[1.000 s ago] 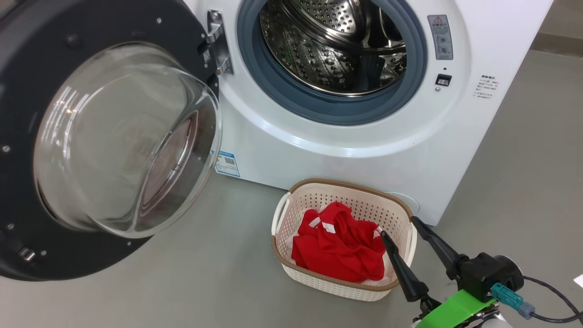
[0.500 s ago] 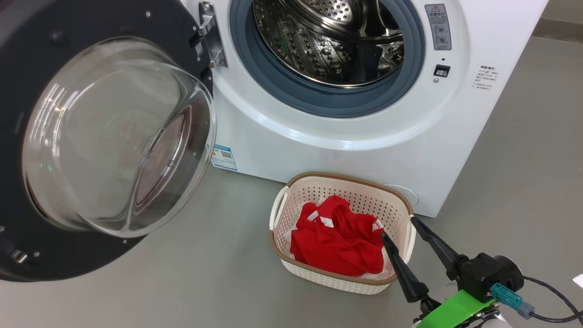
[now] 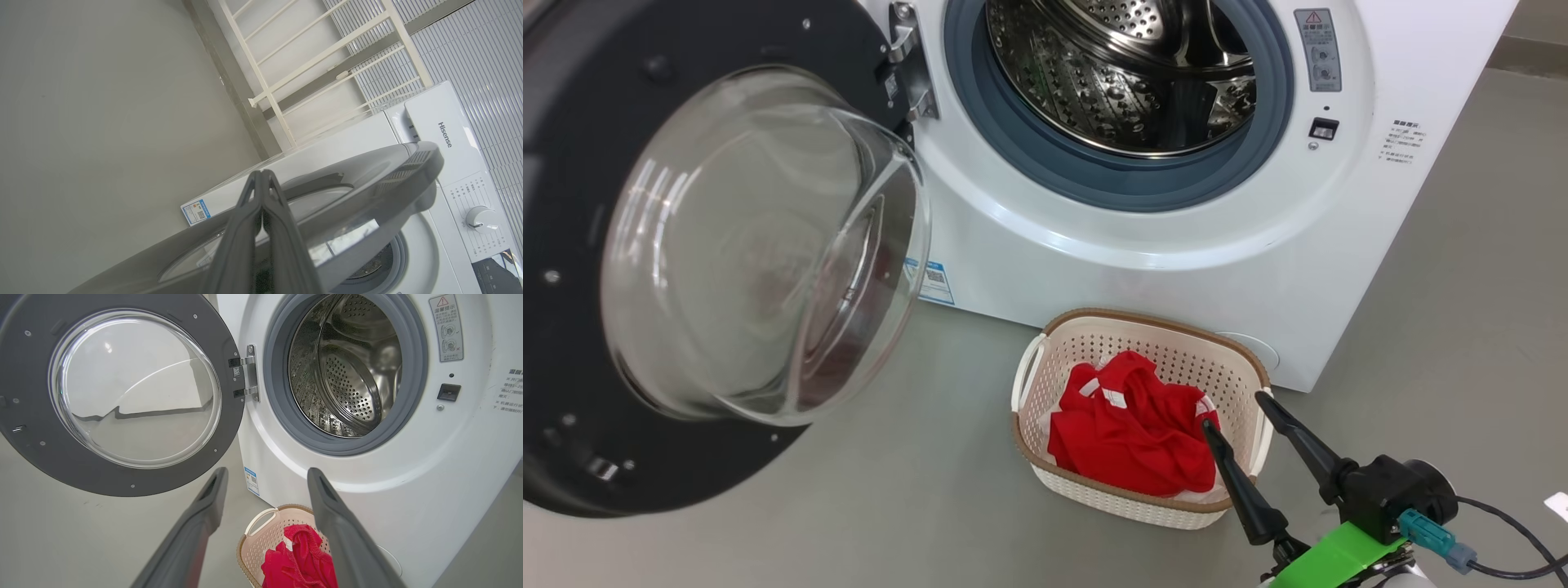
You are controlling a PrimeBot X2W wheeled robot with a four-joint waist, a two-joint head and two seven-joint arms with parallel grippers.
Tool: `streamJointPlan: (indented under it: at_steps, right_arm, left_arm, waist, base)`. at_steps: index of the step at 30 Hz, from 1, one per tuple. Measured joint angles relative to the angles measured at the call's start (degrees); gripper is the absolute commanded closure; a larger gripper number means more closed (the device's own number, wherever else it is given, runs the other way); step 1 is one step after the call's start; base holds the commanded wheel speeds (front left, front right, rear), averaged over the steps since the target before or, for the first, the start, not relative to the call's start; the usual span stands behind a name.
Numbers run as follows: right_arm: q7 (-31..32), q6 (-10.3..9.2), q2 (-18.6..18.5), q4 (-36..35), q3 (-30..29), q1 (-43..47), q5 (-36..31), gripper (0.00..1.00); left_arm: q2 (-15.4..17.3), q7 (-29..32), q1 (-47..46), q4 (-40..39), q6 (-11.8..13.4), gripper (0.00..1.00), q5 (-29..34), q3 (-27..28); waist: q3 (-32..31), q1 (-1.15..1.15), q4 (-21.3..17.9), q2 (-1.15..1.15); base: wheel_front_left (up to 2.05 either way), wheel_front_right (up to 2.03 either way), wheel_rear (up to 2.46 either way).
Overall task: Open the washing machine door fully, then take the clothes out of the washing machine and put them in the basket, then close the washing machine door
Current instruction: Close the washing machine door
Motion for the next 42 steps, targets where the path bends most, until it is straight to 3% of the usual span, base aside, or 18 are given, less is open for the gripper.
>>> streamJointPlan:
  at_steps: [11,20,31,42]
  right_arm:
    - [0.0,0.00,0.3,0.0,1.0,0.0,0.1,0.00]
    - [0.0,0.00,0.3,-0.1,1.0,0.0,0.4,0.00]
    - [0.0,0.00,0.7,-0.2,1.0,-0.1,0.4,0.00]
    - [0.0,0.00,0.9,-0.4,0.6,-1.5,0.4,0.00]
  left_arm:
    - [-7.8,4.0,3.8,-6.4,0.0,1.00,-8.2,3.2]
    - [-12.6,8.2,6.6,-17.0,5.0,1.00,-13.5,5.7]
    - [-15.9,10.6,10.2,-26.1,7.3,1.00,-16.9,4.8]
    - [-16.4,10.1,13.8,-33.3,10.6,1.00,-23.0,0.4]
  waist:
    - [-0.5,0.00,-0.5,0.00]
    - [-0.6,0.00,-1.3,0.00]
    - [0.5,0.00,-2.8,0.00]
    - [1.5,0.00,-4.8,0.00]
  base:
    - [0.00,0.00,0.00]
    - [0.00,0.00,0.00]
    - [0.00,0.00,0.00]
    - [0.00,0.00,0.00]
